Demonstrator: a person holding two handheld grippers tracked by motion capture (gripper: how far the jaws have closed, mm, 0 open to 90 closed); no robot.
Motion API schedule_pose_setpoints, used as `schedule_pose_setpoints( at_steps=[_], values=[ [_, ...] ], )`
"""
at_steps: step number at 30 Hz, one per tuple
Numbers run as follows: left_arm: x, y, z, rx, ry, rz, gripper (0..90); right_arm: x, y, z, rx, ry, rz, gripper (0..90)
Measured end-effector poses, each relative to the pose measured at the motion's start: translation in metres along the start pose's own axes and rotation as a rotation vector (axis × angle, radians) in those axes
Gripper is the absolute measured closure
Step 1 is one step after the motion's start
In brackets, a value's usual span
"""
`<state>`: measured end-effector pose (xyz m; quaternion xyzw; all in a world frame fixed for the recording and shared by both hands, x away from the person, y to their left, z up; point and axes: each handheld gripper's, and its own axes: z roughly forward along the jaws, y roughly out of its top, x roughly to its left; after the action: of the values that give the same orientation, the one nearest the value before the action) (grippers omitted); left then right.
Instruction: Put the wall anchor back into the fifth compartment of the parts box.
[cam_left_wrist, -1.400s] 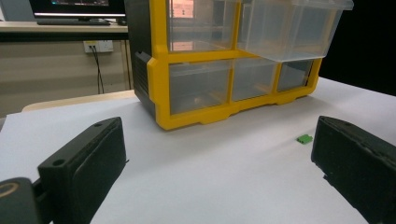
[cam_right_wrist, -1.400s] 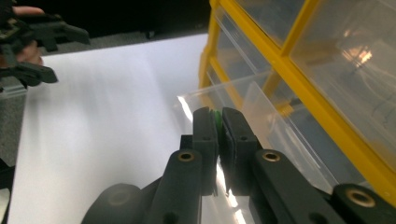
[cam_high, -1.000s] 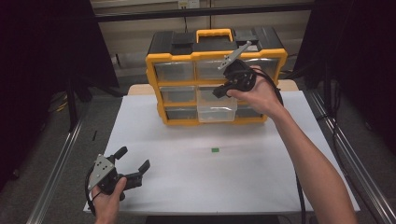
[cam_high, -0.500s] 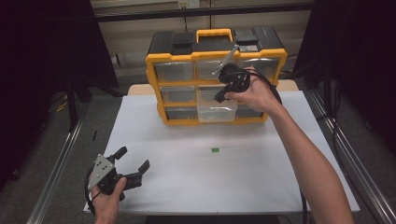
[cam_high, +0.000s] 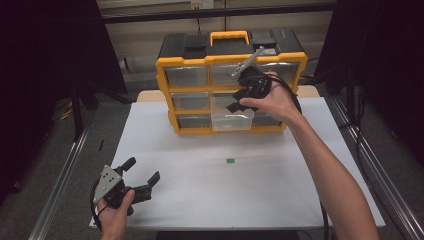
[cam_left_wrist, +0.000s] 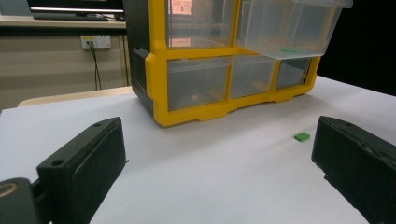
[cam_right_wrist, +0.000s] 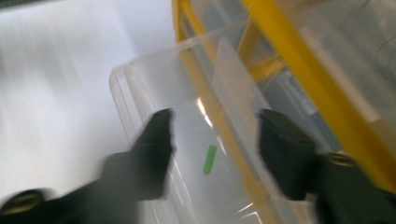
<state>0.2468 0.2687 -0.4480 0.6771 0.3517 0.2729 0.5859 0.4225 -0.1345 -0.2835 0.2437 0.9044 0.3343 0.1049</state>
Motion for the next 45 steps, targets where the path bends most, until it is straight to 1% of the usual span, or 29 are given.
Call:
schedule_pose_setpoints(
  at_steps=[1,2,3,4,6,7,8,9,12,13,14,16,19,20,22,23,25,26,27,29,31,32,34,36,37,39,42,43,45],
  values=[
    [0.0,0.0,0.0,-0.003,0.002,-0.003,3.0,0.0,-0.001,-0.002,-0.017,0.003,0.015,21.8],
    [0.0,0.0,0.0,0.0,0.007,0.008,3.0,0.0,-0.002,-0.004,-0.025,0.015,0.024,19.5],
    [0.0,0.0,0.0,0.001,0.004,0.003,3.0,0.0,-0.003,-0.005,-0.035,0.025,0.027,15.5],
    [0.0,0.0,-0.001,0.005,0.014,0.016,3.0,0.001,-0.005,-0.006,-0.054,0.025,0.034,11.6],
    [0.0,0.001,-0.001,-0.001,0.019,0.017,3.0,0.002,-0.008,-0.009,-0.088,0.028,0.034,10.6],
    [-0.001,0.0,0.0,-0.009,0.015,0.0,3.0,0.003,-0.009,-0.01,-0.104,0.028,0.033,7.9],
    [0.0,0.0,0.0,-0.001,0.013,0.009,3.0,0.004,-0.012,-0.012,-0.125,0.026,0.036,5.7],
    [0.0,0.0,0.0,-0.004,0.008,0.003,3.0,0.004,-0.014,-0.014,-0.143,0.028,0.047,5.4],
    [0.001,0.0,0.0,-0.007,0.011,0.001,3.0,0.005,-0.02,-0.018,-0.199,0.026,0.048,2.6],
    [0.0,0.0,0.0,-0.007,0.021,0.001,3.0,0.006,-0.022,-0.02,-0.211,0.018,0.058,2.5],
    [0.0,0.001,0.0,-0.007,0.02,0.003,3.0,0.006,-0.025,-0.022,-0.224,0.009,0.061,2.5],
    [0.0,0.001,-0.001,-0.003,0.013,0.009,3.0,0.009,-0.032,-0.026,-0.268,0.003,0.075,2.7],
    [-0.001,0.0,0.0,-0.003,0.021,0.012,3.0,0.012,-0.044,-0.03,-0.323,0.006,0.084,1.9],
    [-0.001,0.0,0.0,-0.003,0.008,0.008,3.0,0.013,-0.048,-0.032,-0.343,-0.008,0.095,1.9],
    [-0.001,0.001,0.0,-0.004,0.016,0.018,3.1,0.015,-0.058,-0.033,-0.38,-0.035,0.112,1.7],
    [-0.001,0.001,0.0,-0.006,0.013,0.006,3.0,0.016,-0.062,-0.034,-0.394,-0.052,0.12,1.6],
    [0.0,0.001,0.0,-0.005,0.015,0.011,3.0,0.017,-0.07,-0.033,-0.412,-0.063,0.13,1.6],
    [0.0,0.001,0.0,-0.007,0.02,0.008,3.0,0.02,-0.079,-0.033,-0.427,-0.076,0.143,1.8],
    [0.0,0.0,0.0,-0.006,0.022,0.007,3.0,0.02,-0.079,-0.033,-0.427,-0.076,0.143,1.8],
    [0.0,0.001,0.0,-0.004,0.022,0.016,3.0,0.025,-0.089,-0.032,-0.448,-0.08,0.153,1.4],
    [-0.001,0.0,0.0,-0.008,0.02,-0.004,3.0,0.031,-0.1,-0.033,-0.463,-0.1,0.158,1.2],
    [-0.001,0.001,0.0,0.0,0.019,0.017,3.0,0.031,-0.1,-0.033,-0.463,-0.1,0.158,1.2],
    [-0.003,0.0,0.001,-0.001,0.016,-0.003,3.1,0.036,-0.11,-0.032,-0.486,-0.104,0.167,0.7],
    [-0.002,0.0,0.001,-0.003,0.015,0.004,3.1,0.04,-0.118,-0.031,-0.494,-0.109,0.171,0.4],
    [-0.002,0.0,0.001,-0.004,0.009,0.004,3.1,0.043,-0.123,-0.028,-0.491,-0.105,0.171,0.4],
    [-0.002,0.0,0.001,-0.004,0.015,0.005,3.1,0.046,-0.13,-0.022,-0.479,-0.095,0.177,0.8],
    [-0.001,0.0,0.001,-0.003,0.016,0.005,3.1,0.051,-0.137,-0.014,-0.475,-0.101,0.171,0.7],
    [-0.001,0.0,0.001,-0.001,0.016,0.015,3.1,0.053,-0.139,-0.012,-0.468,-0.099,0.174,0.6],
    [-0.002,0.0,0.001,0.002,0.009,0.009,3.1,0.056,-0.143,-0.003,-0.449,-0.056,0.178,1.0]
  ],
)
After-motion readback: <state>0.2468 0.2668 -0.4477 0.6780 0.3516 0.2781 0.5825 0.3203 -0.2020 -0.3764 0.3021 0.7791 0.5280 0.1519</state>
